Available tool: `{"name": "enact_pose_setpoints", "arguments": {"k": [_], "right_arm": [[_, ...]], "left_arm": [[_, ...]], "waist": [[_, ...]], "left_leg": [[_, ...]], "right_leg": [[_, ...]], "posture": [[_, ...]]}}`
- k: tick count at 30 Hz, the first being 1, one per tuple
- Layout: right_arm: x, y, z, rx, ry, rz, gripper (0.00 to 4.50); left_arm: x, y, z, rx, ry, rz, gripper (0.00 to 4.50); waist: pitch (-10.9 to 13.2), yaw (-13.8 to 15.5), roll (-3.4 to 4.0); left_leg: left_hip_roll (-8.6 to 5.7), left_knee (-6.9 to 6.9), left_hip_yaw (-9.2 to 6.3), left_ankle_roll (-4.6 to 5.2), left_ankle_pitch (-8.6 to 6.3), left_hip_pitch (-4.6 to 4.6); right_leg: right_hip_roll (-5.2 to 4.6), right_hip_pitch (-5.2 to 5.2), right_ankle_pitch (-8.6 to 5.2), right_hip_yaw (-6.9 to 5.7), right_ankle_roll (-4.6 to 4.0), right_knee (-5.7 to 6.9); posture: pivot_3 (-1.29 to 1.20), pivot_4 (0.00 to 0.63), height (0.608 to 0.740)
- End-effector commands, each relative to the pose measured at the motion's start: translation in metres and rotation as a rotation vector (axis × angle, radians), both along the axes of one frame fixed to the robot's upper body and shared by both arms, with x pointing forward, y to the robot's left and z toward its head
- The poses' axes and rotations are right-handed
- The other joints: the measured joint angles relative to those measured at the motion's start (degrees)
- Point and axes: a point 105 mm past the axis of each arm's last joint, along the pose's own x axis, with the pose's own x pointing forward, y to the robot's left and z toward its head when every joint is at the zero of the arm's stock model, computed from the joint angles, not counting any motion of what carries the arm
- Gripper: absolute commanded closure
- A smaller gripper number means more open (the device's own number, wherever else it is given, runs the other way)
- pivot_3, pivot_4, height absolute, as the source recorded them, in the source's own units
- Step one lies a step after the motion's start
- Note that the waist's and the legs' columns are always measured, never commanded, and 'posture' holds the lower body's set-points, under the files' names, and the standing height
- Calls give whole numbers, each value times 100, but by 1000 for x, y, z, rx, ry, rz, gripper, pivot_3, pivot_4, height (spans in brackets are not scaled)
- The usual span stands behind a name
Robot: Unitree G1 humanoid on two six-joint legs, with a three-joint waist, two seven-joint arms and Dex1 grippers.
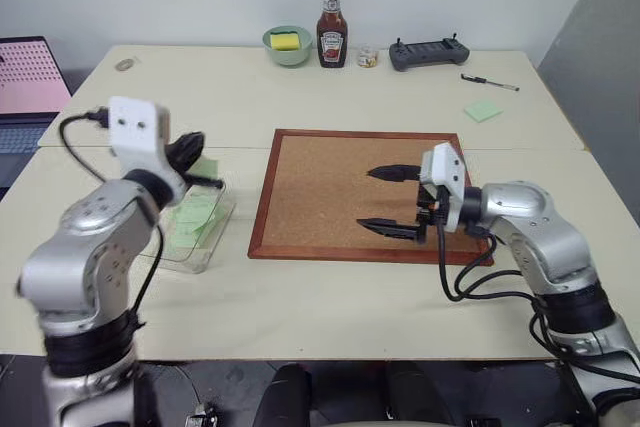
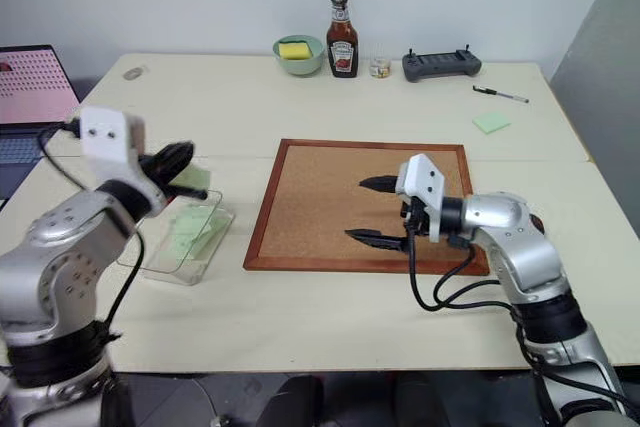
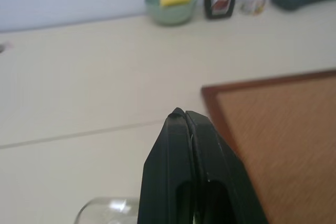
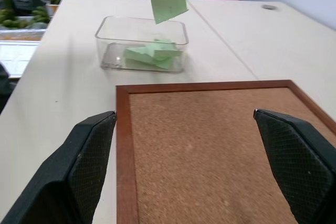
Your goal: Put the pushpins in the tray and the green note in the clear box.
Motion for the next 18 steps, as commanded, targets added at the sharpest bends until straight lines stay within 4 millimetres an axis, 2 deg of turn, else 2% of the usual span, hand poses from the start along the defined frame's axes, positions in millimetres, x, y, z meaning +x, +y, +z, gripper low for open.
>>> {"name": "enact_pose_setpoints", "arguments": {"k": [1,9,14,18], "right_arm": [[1,7,10,2,-60,48,66],[2,12,5,-2,-64,71,66],[1,14,4,0,-63,76,38],[1,12,4,-1,-60,73,38]], "left_arm": [[-14,12,10,84,-45,62,4500],[-28,29,-9,161,16,145,4500],[-30,32,-6,167,-9,169,3665],[-25,27,10,178,-89,141,2786]], "waist": [[1,8,-1],[1,-8,-1],[1,-8,-1],[1,-7,-1]], "left_leg": [[0,1,1,0,0,0],[2,-2,2,0,0,2],[2,-2,2,1,-1,1],[2,-2,2,1,-1,1]], "right_leg": [[0,0,0,0,0,1],[1,-4,0,2,-1,4],[1,-4,0,1,-1,4],[1,-5,0,1,-1,5]], "posture": [[0,150,740],[0,150,740],[0,150,740],[0,150,740]]}}
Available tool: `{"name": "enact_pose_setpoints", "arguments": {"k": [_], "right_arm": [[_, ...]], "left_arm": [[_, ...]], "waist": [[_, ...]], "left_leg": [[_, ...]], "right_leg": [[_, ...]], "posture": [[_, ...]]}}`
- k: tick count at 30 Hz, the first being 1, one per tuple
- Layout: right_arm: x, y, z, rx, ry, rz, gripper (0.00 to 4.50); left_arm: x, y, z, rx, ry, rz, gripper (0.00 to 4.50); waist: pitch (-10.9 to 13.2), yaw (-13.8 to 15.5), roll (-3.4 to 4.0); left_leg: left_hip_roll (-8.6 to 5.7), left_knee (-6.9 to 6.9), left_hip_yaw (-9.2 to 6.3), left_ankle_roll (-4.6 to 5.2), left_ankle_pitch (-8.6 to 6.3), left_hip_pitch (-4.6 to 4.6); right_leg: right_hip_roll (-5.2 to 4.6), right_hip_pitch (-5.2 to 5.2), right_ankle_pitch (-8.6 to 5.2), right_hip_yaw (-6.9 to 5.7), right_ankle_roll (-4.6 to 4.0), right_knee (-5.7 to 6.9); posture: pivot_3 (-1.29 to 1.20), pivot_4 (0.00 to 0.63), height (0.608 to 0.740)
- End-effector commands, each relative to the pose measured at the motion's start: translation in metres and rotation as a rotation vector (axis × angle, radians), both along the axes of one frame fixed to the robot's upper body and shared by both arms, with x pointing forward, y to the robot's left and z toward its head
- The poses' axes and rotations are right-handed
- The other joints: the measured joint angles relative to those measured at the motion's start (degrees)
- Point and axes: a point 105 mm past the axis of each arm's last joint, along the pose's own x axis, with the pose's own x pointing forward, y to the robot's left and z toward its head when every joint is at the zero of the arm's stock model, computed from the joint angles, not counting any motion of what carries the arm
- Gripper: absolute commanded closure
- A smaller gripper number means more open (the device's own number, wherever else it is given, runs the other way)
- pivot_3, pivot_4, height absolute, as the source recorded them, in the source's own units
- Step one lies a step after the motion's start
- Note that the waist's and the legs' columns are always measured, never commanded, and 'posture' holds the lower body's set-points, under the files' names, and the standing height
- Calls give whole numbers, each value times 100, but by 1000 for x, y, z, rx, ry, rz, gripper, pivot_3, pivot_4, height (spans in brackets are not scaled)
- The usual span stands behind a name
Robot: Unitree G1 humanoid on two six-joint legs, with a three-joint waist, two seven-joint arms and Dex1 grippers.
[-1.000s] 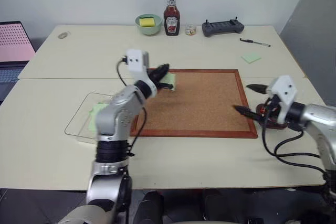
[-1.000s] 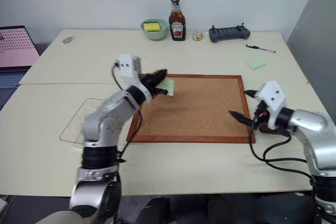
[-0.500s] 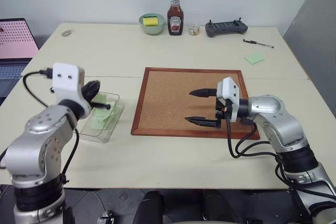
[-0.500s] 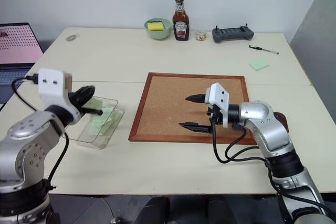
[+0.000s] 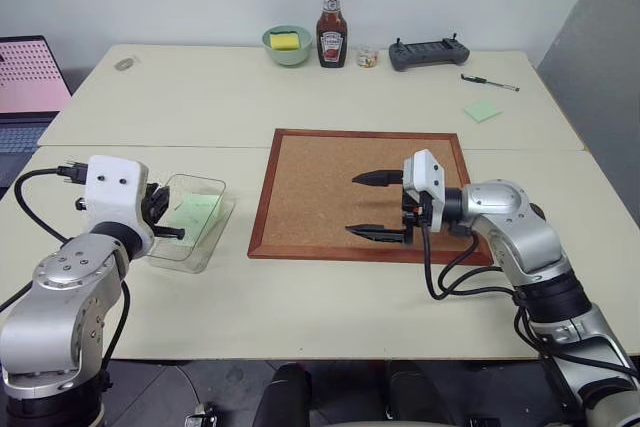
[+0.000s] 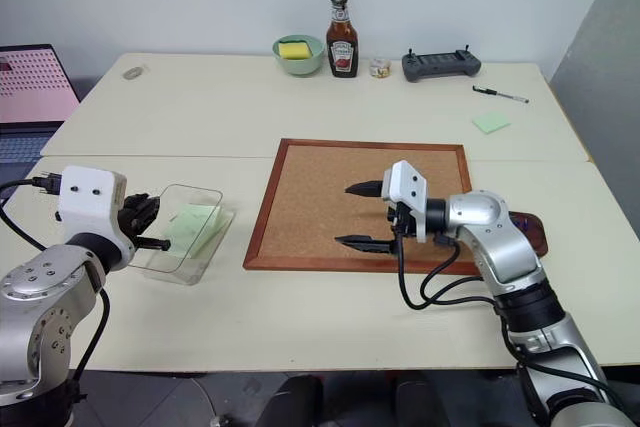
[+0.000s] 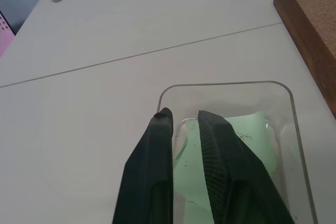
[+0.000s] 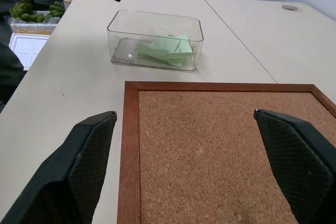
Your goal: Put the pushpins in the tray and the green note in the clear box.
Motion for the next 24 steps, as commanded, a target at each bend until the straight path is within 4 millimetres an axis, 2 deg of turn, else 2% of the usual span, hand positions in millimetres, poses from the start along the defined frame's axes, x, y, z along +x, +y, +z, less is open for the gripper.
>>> {"name": "enact_pose_setpoints", "arguments": {"k": [1,3,4,7,9,12,19,24], "right_arm": [[-2,0,10,10,-45,19,38],[0,-3,10,14,-53,-1,38],[2,-6,11,21,-57,-25,38],[6,-13,11,39,-62,-85,38],[12,-33,5,44,-54,-203,38],[14,-55,-3,57,-31,-326,38],[15,-80,-17,97,-29,-525,38],[19,-85,-24,116,-57,-611,38]], "left_arm": [[2,-8,36,28,-167,-38,2580],[5,-23,41,-1,-214,-110,2242],[6,-37,37,-41,-206,-178,1979],[7,-60,27,-93,-174,-286,1979],[7,-85,15,-76,-149,-388,1979],[8,-109,1,-75,-118,-508,1979],[16,-133,-21,-81,-80,-681,1979],[24,-139,-27,-81,-92,-738,1979]], "waist": [[0,0,0],[0,7,0],[0,7,0],[0,4,0],[0,8,-1],[0,25,-1],[-1,-25,3],[-1,-21,3]], "left_leg": [[0,0,0,0,0,0],[0,0,0,0,0,-1],[-1,1,0,0,0,-1],[-1,1,3,0,0,-2],[-1,0,3,0,0,-2],[-6,2,4,0,0,-6],[3,-1,14,1,0,-1],[2,0,15,1,0,-4]], "right_leg": [[0,0,0,0,0,0],[0,0,0,0,0,-1],[-1,0,0,0,0,-1],[-2,1,0,2,-1,-2],[-1,0,0,2,0,0],[-5,1,0,4,-1,-4],[2,-7,0,13,-1,6],[3,-9,0,14,-1,6]], "posture": [[0,150,740],[0,150,740],[0,150,740],[0,150,740],[0,150,740],[0,150,740],[0,150,740],[0,150,740]]}}
